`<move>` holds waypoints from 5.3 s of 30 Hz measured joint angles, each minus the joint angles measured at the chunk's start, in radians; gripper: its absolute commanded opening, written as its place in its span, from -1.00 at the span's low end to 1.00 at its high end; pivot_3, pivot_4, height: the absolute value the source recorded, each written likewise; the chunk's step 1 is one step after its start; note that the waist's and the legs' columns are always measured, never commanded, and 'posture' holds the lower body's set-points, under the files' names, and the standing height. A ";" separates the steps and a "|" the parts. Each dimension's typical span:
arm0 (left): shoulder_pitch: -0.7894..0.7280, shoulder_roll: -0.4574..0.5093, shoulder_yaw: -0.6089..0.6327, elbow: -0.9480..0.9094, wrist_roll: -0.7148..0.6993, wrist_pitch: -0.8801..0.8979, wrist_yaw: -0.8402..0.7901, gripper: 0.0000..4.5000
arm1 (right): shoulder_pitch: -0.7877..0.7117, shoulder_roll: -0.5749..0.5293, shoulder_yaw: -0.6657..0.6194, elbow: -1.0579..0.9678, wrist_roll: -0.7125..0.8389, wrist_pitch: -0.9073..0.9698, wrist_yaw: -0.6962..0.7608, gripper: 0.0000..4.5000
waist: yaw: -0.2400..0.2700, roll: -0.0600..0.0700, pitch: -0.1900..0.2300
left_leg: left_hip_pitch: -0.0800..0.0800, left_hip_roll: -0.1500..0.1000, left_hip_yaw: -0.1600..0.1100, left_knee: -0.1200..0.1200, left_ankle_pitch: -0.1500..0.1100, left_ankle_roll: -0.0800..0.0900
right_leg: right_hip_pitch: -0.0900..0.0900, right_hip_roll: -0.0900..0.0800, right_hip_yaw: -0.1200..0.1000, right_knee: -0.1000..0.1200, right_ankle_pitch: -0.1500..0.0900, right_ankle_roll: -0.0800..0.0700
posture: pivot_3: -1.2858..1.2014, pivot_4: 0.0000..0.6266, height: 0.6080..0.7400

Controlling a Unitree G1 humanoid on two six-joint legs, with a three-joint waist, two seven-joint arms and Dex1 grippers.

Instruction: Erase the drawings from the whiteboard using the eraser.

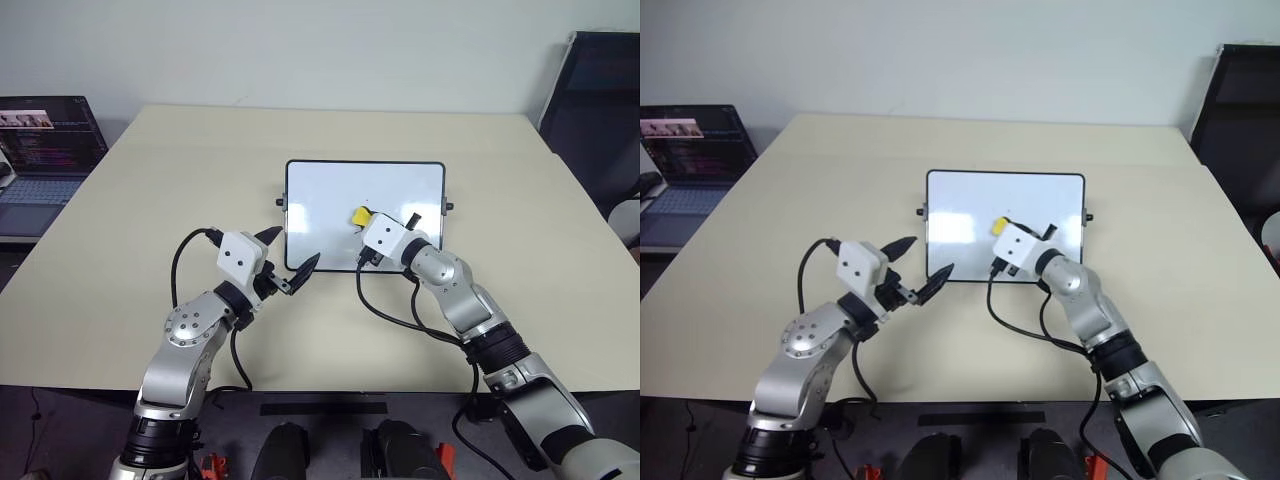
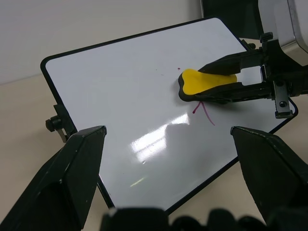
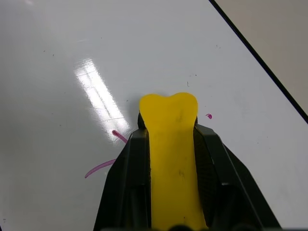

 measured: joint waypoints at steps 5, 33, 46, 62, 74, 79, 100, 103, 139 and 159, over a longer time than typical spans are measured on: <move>-0.005 -0.001 0.000 0.002 0.000 -0.001 -0.001 1.00 | -0.045 0.016 -0.044 0.038 0.018 0.003 -0.049 -0.59 | 0.000 0.000 0.001 | -0.001 0.000 0.000 0.000 0.000 0.000 | -0.001 0.000 0.000 0.000 0.000 0.000 | 0.03 -0.52 1.00; -0.001 -0.002 0.000 0.007 0.001 -0.003 -0.002 1.00 | -0.051 0.037 -0.014 0.081 -0.007 -0.060 -0.050 -0.59 | -0.018 0.000 0.000 | -0.006 0.000 0.000 -0.002 0.000 0.000 | -0.007 0.000 0.000 0.000 0.000 -0.001 | 0.03 -0.52 1.00; -0.002 -0.002 0.000 0.008 0.001 -0.003 0.000 1.00 | 0.016 0.026 0.002 -0.013 -0.014 -0.011 -0.017 -0.59 | -0.018 0.000 0.000 | -0.006 0.000 0.000 -0.002 0.000 0.000 | -0.007 0.000 0.000 0.000 0.000 0.000 | 0.03 -0.52 1.00; 0.001 -0.002 -0.009 -0.014 -0.003 0.007 -0.005 1.00 | 0.108 0.022 -0.096 -0.188 0.099 0.059 0.024 -0.59 | -0.014 0.000 0.001 | -0.010 0.000 -0.002 -0.002 0.000 0.000 | -0.010 0.000 0.000 -0.001 0.000 0.000 | 0.03 -0.52 1.00; -0.028 -0.011 -0.040 -0.015 -0.004 0.011 -0.022 1.00 | 0.411 -0.112 -0.151 -0.450 0.100 0.027 0.037 -0.59 | -0.005 -0.001 0.001 | -0.011 0.000 -0.001 -0.002 -0.001 -0.001 | -0.010 0.000 -0.001 -0.003 -0.003 0.004 | 0.03 -0.52 1.00; -0.046 -0.010 -0.040 0.001 -0.004 0.011 -0.028 1.00 | 0.434 -0.115 -0.144 -0.384 0.070 -0.044 -0.014 -0.59 | -0.007 -0.001 0.001 | -0.010 0.000 0.000 -0.002 -0.001 -0.001 | -0.010 0.000 0.000 -0.002 -0.003 0.004 | 0.03 -0.52 1.00; -0.029 -0.012 -0.039 0.011 -0.002 0.001 -0.037 1.00 | 0.255 -0.077 -0.140 -0.325 0.082 -0.057 -0.010 -0.59 | -0.006 -0.001 0.001 | -0.010 0.000 -0.001 -0.002 -0.001 -0.001 | -0.010 0.000 0.000 -0.002 -0.001 0.001 | 0.03 -0.52 1.00; 0.002 -0.028 -0.043 0.014 0.003 -0.013 -0.035 1.00 | 0.170 -0.046 -0.130 -0.284 0.083 -0.052 -0.001 -0.59 | -0.008 -0.001 0.001 | -0.010 0.000 -0.001 -0.002 -0.001 -0.001 | -0.010 0.000 -0.001 -0.002 -0.001 0.000 | 0.03 -0.52 1.00; 0.052 -0.021 -0.036 0.013 0.014 -0.038 0.003 1.00 | 0.067 -0.016 0.059 0.005 -0.037 -0.120 0.017 -0.59 | -0.006 -0.001 0.000 | 0.000 0.000 0.000 -0.001 0.000 -0.001 | 0.000 0.000 0.000 0.000 -0.002 0.001 | 0.03 -0.52 1.00; 0.032 -0.022 -0.025 0.007 0.011 -0.024 -0.001 1.00 | 0.086 -0.033 -0.063 -0.070 0.029 -0.140 -0.025 -0.59 | 0.001 -0.002 0.002 | -0.002 0.000 0.001 -0.002 -0.001 -0.001 | -0.003 0.000 0.001 -0.001 -0.003 0.003 | 0.03 -0.52 1.00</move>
